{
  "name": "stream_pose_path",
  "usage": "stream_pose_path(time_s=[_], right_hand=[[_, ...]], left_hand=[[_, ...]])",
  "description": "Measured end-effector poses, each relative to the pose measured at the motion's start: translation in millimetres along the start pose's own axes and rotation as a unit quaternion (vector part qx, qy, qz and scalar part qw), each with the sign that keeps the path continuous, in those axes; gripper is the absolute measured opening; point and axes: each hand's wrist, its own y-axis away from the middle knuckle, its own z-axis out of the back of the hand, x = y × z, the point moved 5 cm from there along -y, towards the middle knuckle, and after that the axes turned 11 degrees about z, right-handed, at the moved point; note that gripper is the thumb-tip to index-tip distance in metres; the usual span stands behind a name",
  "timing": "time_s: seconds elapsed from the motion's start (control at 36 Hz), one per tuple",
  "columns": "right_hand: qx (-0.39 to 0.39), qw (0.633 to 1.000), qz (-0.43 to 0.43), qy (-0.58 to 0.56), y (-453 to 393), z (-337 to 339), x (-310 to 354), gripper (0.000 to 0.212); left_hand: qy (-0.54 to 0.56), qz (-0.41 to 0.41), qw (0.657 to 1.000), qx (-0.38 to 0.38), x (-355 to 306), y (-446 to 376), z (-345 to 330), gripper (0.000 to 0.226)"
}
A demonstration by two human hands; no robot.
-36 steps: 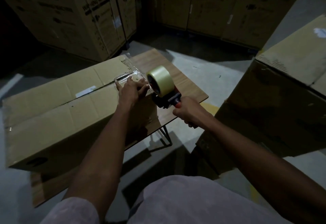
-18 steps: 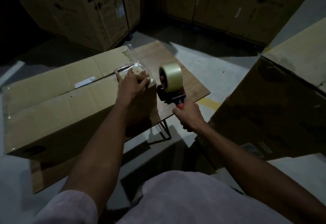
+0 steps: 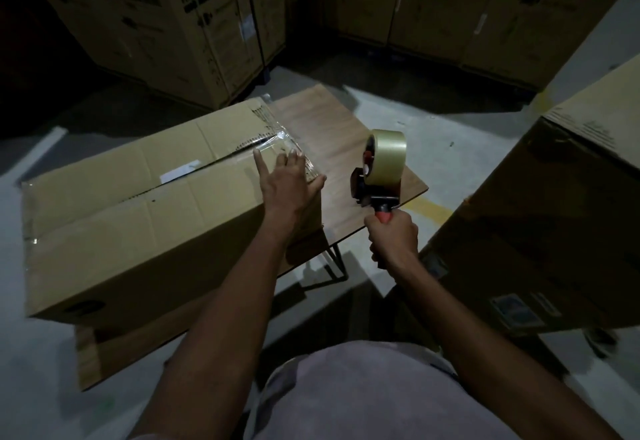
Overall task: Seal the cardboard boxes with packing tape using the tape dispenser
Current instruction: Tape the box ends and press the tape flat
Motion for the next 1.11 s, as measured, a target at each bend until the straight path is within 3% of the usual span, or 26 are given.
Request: stream_pose_path(time_s=[0.25,0.5,0.83,1.11], right_hand=[[-0.05,0.999,-0.011,0.016,-36,-11,13,0.049],[-0.018,0.996,-0.01,0.089,-92,-35,6,0.043],[0.032,0.991,-0.033,0.123,-135,-75,-15,0.056],[0.101,0.989,-0.055,0.098,-150,-102,-30,0.053]], left_hand=[[-0.015,0.054,0.998,-0.012,-6,2,0,0.072],[0.059,0.144,0.987,-0.027,-19,15,-2,0.068],[0.079,0.202,0.965,-0.145,-25,18,-17,0.064],[0.113,0.208,0.962,-0.137,-29,18,-14,0.06]])
